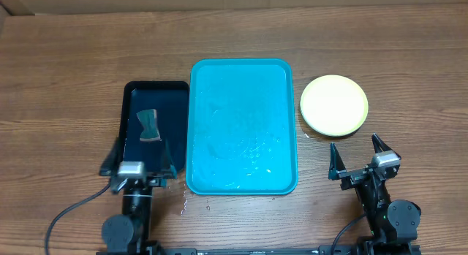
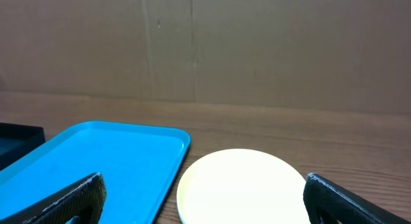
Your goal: Clean dirty plates on tray and stack at the side
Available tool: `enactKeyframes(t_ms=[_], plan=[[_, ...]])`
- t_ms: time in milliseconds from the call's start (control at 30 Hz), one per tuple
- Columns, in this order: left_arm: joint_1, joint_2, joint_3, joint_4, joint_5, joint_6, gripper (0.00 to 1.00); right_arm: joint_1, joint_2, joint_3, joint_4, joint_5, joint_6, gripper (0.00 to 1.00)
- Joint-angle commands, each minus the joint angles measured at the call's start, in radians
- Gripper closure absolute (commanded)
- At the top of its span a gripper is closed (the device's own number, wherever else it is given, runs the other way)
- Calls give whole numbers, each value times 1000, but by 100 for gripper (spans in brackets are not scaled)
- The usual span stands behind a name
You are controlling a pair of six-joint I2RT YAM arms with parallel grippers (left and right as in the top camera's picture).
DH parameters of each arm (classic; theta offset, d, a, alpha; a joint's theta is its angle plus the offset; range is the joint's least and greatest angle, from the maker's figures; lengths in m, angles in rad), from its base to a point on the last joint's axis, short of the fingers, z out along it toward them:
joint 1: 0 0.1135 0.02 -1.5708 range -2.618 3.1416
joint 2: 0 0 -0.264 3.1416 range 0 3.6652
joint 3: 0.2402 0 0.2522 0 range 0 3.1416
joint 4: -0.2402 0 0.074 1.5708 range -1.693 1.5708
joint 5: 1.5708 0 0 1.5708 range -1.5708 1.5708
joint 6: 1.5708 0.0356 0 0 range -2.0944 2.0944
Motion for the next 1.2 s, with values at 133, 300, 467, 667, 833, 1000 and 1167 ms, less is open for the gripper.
enactKeyframes(t_ms=[133,300,467,667,833,1000,1167], plan=[[-10,-10,-10,-241,41,105,0,1,-7,-11,3,-5,-4,0],[-10,-10,-10,-241,41,104,0,1,-7,-11,3,-5,-4,0],[-6,-10,-10,-241,41,105,0,1,-7,-11,3,-5,-4,0],[-6,-9,-10,-241,41,104,0,1,-7,-11,3,-5,-4,0],[-6,-9,-10,-241,41,104,0,1,-7,-11,3,-5,-4,0],[-6,-9,-10,-241,41,104,0,1,-7,-11,3,-5,-4,0],[-6,-9,-10,-241,41,105,0,1,-7,-11,3,-5,-4,0]])
